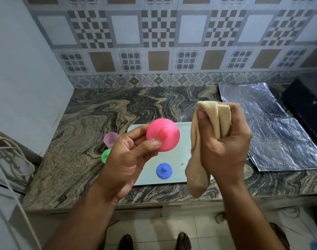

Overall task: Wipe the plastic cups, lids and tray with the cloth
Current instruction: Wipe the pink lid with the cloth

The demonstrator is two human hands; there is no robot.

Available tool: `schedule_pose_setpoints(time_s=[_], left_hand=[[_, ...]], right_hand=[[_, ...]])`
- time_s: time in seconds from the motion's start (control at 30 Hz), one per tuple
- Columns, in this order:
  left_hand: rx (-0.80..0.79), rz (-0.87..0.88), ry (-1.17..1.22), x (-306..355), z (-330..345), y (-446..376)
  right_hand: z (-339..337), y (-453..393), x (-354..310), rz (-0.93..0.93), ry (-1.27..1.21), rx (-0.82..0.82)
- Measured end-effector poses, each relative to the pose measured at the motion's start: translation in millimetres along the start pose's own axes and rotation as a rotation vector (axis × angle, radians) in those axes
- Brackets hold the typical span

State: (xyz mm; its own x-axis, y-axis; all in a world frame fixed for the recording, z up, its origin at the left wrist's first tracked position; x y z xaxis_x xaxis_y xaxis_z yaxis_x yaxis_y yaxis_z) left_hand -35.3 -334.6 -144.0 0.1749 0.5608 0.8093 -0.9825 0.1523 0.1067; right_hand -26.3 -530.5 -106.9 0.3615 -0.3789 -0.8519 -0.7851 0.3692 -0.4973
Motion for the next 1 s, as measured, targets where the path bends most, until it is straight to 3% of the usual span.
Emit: schedule_pose_setpoints(time_s=[0.17,0.33,0.43,0.53,0.7,0.9,1.0], left_hand=[[0.074,0.023,0.052,-4.9,-0.3,2.0],[-0.038,0.068,-0.015,-2.1,6.6,6.0],[-0.077,0.065,-0.142,6.3,6.7,6.1],[-0.085,0.055,-0.167,10.6,4.4,2.7],[-0.071,0.045,-0.112,13.7,3.5,-2.5],[0.024,0.019,0.027,-2.7,20.2,0.1],[0.022,0.015,-0.008,-8.0,20.9,2.8]], right_hand=[[7.2,22.2,-11.2,-0.096,0.042,-0.134],[16.3,24.3,-17.3,-0.228,0.164,-0.129],[19.7,7.2,-11.8,-0.170,0.194,-0.137],[18.3,-6.1,-1.7,-0.025,0.006,-0.188],[23.1,7.6,-8.5,-0.053,-0.127,-0.355],[23.4,23.5,-3.7,-0.040,-0.029,-0.062],[21.6,26.2,-1.3,-0.110,0.069,-0.066]])
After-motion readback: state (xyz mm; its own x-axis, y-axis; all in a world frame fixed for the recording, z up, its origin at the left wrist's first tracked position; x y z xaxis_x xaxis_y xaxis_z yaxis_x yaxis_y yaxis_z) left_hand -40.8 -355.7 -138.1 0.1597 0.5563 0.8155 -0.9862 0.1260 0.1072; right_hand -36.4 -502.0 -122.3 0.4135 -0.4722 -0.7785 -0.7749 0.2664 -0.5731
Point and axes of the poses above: each hand's wrist, its own y-axis away from the middle knuckle, its own z-axis out of the palm, x = y × z, the point moved 4 cm from there along -y, towards the middle knuckle, and after that the axes turned 9 degrees about y, right-handed, at the moved point
